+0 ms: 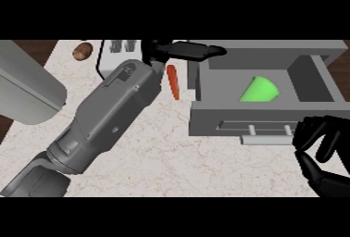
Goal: Pick up the cup, place it into the drawer and close the drawer
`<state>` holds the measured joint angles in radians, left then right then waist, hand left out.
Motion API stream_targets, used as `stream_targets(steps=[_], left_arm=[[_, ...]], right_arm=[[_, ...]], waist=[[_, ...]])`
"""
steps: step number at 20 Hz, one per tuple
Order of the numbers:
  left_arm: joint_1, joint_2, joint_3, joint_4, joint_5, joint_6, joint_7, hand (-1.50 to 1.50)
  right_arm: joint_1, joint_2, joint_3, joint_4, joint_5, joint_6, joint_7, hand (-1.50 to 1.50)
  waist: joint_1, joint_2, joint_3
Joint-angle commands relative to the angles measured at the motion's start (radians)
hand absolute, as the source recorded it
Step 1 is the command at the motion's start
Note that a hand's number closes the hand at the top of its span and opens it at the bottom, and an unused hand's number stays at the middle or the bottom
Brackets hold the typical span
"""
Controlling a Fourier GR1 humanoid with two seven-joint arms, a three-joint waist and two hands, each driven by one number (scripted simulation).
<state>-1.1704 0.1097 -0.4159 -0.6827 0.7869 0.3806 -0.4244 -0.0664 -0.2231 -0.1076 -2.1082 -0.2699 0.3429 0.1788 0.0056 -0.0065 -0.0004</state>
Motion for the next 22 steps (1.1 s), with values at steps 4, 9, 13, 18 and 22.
stream_targets(steps=[4,9,13,18,22], left_arm=[[0.249,0.108,-0.007,-0.300,-0.005,0.064,0.057,-1.50],[0.454,0.248,0.006,-0.550,0.004,0.061,0.125,-1.50],[0.569,0.334,0.058,-0.703,0.031,0.033,0.193,-1.50],[0.753,0.358,0.075,-0.725,0.040,-0.074,0.098,-1.50],[0.812,0.395,0.094,-0.770,0.034,-0.115,0.089,-1.50]], right_arm=[[0.020,-0.052,0.049,-0.048,0.144,0.024,0.033,1.50],[0.068,-0.052,0.067,0.045,0.228,0.058,-0.050,1.50],[0.042,-0.026,0.127,0.067,0.344,0.017,-0.034,1.50],[0.035,-0.090,0.215,0.157,0.591,0.018,-0.194,1.50],[-0.062,-0.123,0.277,0.292,0.781,-0.037,-0.255,1.50]], waist=[[0.032,-0.009,0.000],[0.028,-0.003,0.001],[0.017,0.001,0.001],[0.025,0.005,0.000],[0.031,0.007,0.000]])
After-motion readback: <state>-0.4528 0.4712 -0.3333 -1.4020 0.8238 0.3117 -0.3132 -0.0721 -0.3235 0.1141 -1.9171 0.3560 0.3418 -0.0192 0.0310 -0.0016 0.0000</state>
